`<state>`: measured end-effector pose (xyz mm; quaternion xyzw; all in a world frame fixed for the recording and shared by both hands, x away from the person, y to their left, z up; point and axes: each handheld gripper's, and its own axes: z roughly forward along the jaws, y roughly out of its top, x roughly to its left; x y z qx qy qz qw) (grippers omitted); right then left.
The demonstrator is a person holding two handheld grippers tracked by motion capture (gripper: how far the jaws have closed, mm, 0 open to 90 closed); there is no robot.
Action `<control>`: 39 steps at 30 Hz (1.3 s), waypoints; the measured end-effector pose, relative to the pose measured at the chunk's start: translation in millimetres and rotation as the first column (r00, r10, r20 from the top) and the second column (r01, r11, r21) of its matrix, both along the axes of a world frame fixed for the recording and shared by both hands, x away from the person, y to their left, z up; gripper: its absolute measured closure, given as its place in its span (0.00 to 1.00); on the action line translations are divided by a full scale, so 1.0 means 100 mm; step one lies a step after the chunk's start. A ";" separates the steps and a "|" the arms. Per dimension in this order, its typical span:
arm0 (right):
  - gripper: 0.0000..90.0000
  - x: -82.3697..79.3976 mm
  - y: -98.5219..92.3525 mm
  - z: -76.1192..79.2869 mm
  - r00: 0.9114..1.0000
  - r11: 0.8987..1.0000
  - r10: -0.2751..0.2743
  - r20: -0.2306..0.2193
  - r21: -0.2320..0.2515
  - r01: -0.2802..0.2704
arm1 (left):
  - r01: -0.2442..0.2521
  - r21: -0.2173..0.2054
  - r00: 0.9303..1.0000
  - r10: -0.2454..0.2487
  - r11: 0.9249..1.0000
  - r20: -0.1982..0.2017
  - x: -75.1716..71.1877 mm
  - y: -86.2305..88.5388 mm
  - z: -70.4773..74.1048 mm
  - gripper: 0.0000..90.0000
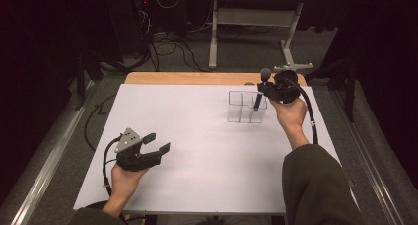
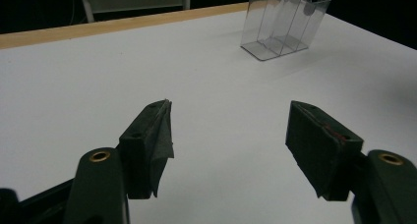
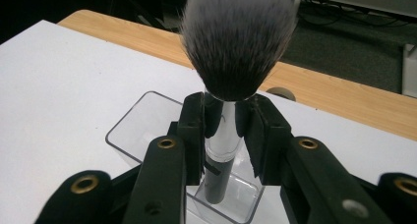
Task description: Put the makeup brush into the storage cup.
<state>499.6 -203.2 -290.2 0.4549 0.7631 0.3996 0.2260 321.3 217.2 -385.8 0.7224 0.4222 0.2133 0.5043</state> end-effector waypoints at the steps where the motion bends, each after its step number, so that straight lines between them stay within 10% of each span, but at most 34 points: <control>1: 0.81 0.00 0.01 -0.01 1.000 1.000 0.000 -0.003 -0.003 0.000 | 0.000 0.000 1.000 0.000 1.000 0.000 0.00 0.00 0.00 0.38; 39: 0.80 0.06 0.00 -0.16 0.998 0.994 -0.027 -0.053 -0.111 0.021 | 0.004 0.007 1.000 -0.004 1.000 -0.005 0.01 -0.01 -0.01 0.38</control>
